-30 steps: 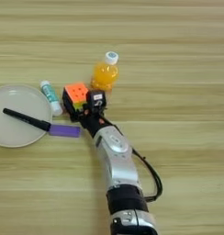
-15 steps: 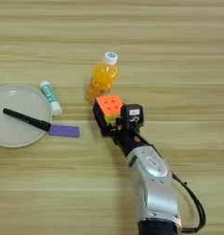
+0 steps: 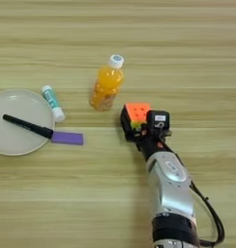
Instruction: Move the objects on the table
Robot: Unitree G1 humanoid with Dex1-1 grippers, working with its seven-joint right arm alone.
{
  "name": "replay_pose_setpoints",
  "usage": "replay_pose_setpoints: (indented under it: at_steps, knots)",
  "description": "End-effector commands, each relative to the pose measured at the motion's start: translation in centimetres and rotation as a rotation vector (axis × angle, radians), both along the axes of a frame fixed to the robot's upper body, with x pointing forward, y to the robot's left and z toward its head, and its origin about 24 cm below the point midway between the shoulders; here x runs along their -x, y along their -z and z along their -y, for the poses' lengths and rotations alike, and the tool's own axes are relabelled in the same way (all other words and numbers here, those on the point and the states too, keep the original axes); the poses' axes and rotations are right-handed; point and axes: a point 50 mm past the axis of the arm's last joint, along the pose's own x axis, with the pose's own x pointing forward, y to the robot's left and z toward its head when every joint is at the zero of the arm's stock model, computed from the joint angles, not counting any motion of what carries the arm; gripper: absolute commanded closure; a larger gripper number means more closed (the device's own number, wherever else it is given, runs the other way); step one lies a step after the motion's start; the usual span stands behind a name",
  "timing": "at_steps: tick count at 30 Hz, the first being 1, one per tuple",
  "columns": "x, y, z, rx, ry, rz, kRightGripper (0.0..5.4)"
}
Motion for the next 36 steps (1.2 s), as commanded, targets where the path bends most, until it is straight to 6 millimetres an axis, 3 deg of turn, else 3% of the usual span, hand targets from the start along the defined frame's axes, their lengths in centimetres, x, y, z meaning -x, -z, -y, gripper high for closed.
replay_pose_setpoints:
  at_steps: [1, 11, 16, 28, 33, 36]
  knots:
    - [-1.5, -2.3, 1.1, 0.052, 0.019, 0.086, 2.04]
    - [-1.6, -1.0, 2.4, 0.053, 0.069, 0.049, 2.07]
    - [-1.5, -1.4, 2.6, 0.069, 0.06, 0.074, 1.37]
    - [-0.8, -6.6, 3.1, 0.14, 0.03, 0.3, 0.08]
    - [-0.1, -8.6, 3.4, 0.184, 0.022, 0.365, 0.03]
    - [0.6, -9.8, 2.1, 0.153, -0.139, 0.437, 0.03]
